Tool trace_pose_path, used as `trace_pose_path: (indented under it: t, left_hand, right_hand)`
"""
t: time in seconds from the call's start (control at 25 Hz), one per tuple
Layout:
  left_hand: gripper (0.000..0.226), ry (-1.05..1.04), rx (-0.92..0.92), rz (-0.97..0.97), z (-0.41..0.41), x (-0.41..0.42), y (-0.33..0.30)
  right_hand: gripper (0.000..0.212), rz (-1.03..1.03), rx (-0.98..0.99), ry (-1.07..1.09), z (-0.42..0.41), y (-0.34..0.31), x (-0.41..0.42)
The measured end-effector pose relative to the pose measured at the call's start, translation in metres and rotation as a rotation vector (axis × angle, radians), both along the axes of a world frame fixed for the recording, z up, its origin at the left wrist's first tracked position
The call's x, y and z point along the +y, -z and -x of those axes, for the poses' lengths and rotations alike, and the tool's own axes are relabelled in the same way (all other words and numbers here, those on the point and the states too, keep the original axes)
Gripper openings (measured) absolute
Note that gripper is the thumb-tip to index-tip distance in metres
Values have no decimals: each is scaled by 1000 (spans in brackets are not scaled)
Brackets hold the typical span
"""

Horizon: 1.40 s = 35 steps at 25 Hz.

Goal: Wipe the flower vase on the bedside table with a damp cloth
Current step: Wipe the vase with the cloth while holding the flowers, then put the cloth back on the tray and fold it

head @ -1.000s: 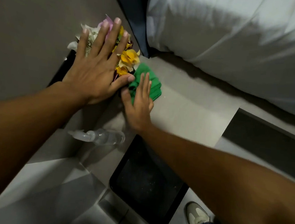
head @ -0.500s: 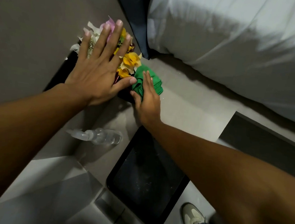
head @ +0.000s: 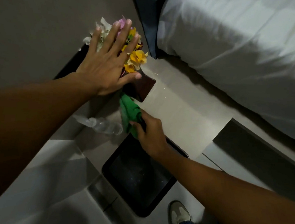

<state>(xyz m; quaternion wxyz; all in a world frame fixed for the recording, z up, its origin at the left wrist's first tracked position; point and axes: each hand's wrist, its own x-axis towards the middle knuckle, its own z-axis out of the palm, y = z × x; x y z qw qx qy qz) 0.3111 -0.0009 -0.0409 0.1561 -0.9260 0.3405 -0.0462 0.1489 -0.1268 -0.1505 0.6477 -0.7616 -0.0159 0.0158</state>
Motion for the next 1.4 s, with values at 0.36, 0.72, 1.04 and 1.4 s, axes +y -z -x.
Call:
trace_pose_path:
  t: [0.36,0.72,1.04,1.4]
  left_hand:
    - [87,-102,-5,30,12,2,-1]
    - [94,-252,-49,151,55,-22,-34]
    - [71,-624,12,701,244,-8,-1]
    - [58,-1115,488,611,374,-16,113]
  right_hand:
    - [64,360,-339,-743,98,7,-30]
    - [67,1019,-342,-1181,133,33,-7]
    - [60,911,-5,-1298,99,-7,-3]
    - [56,552,275,-1197,82,4,-16]
